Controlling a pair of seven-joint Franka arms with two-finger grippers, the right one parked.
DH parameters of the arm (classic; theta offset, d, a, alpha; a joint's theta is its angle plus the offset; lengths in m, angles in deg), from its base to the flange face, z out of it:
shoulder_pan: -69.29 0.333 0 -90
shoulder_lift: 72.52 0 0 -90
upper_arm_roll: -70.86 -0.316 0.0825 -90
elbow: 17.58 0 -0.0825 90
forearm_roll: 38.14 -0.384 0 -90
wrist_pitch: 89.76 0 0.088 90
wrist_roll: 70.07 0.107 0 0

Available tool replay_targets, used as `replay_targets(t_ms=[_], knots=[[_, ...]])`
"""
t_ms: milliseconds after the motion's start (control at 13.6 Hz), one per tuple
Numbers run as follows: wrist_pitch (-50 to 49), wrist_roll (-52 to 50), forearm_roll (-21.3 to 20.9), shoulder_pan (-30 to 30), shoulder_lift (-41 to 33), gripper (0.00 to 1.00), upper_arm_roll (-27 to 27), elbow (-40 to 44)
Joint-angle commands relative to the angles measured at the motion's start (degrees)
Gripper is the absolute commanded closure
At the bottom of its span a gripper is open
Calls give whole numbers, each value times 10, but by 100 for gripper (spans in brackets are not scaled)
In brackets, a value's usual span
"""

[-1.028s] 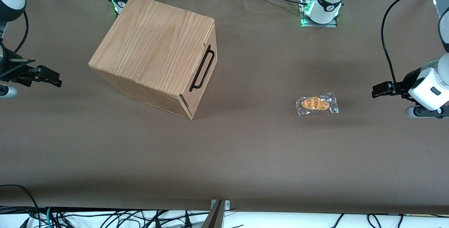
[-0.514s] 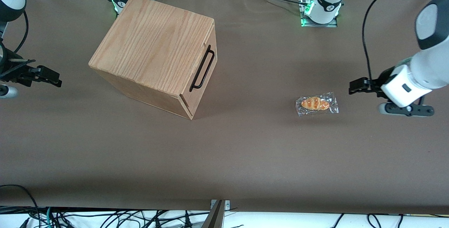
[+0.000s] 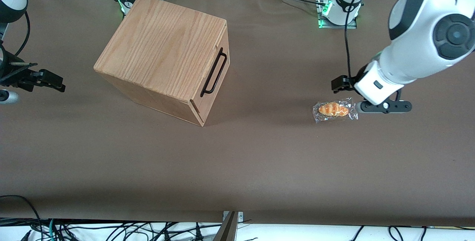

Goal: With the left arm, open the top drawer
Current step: 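Move the left gripper toward the black handle of the wooden cabinet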

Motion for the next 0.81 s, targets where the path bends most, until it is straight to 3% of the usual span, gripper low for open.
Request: replay_targets(t_ms=[0,147,294,734], knots=[[-4,-51,10,-40,1,0,-5,6],[-2,-89,12,-75,1,0,-5,6],[0,-123,42,-105,8,0,-5,7],[21,-131,45,-160,23,0,-5,8]])
